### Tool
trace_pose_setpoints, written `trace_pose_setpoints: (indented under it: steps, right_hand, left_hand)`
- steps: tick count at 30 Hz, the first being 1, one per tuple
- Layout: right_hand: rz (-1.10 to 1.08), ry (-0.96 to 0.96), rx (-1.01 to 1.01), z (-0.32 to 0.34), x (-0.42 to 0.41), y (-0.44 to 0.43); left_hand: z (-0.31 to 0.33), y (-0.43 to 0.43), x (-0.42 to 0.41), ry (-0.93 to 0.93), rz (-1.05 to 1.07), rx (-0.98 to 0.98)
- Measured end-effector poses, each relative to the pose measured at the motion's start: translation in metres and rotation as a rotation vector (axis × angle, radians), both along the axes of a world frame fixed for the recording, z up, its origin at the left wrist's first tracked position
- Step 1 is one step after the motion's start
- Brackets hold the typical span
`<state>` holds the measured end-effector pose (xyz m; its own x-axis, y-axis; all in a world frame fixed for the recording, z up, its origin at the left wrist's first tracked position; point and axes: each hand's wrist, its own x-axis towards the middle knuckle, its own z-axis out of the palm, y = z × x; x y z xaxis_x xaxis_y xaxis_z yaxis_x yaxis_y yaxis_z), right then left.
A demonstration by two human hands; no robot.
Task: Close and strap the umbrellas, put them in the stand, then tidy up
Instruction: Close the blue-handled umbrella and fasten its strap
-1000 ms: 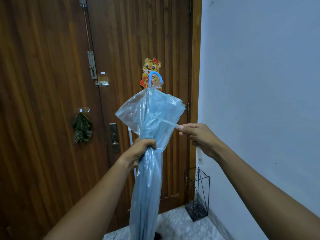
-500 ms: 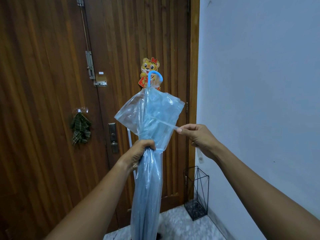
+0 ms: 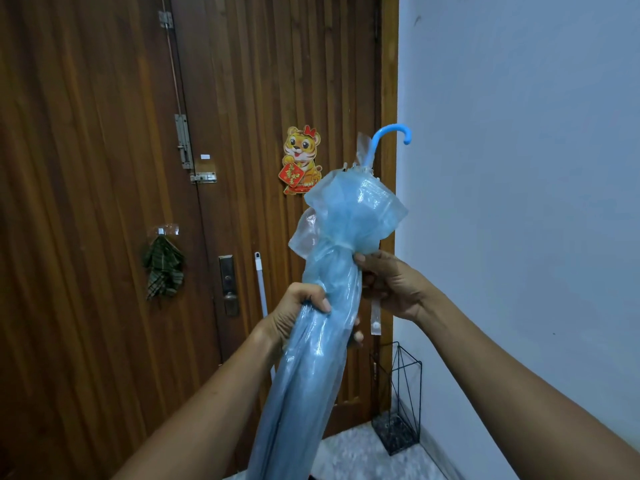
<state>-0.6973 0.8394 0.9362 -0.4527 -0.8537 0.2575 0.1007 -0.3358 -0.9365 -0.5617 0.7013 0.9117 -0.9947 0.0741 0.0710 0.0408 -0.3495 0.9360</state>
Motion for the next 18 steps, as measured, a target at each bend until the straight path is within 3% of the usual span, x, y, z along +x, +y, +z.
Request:
trace_pose_setpoints:
  steps: [3, 7, 10, 13, 16, 18]
  right_hand:
    - [-0.144, -0.004, -0.025, 0.004, 0.003, -0.005]
    - [-0.419, 0.058, -0.031, 0.001, -0.002, -0.008]
    - [-0.624, 0.149, 0.009, -0.006, -0.003, -0.011]
    - [-0.641, 0.150, 0.020, -0.010, 0.005, -0.017]
    - [-0.575, 0.149, 0.058, -0.005, 0.018, -0.022]
    - [-0.530, 0.199, 0.075, 0.001, 0.025, -0.020]
  left_hand:
    - [-0.001, -0.001, -0.002, 0.029, 0.016, -0.068]
    - [-0.010, -0.008, -0.009, -0.006, 0.394, -0.493]
    - [-0.017, -0.003, -0.013, -0.022, 0.507, -0.516]
    - [-0.022, 0.014, -0.021, 0.039, 0.395, -0.586]
    - [-0.029, 0.031, -0.033, 0.073, 0.598, -0.611]
    - [-0.028, 0.039, -0.035, -0.011, 0.771, -0.588]
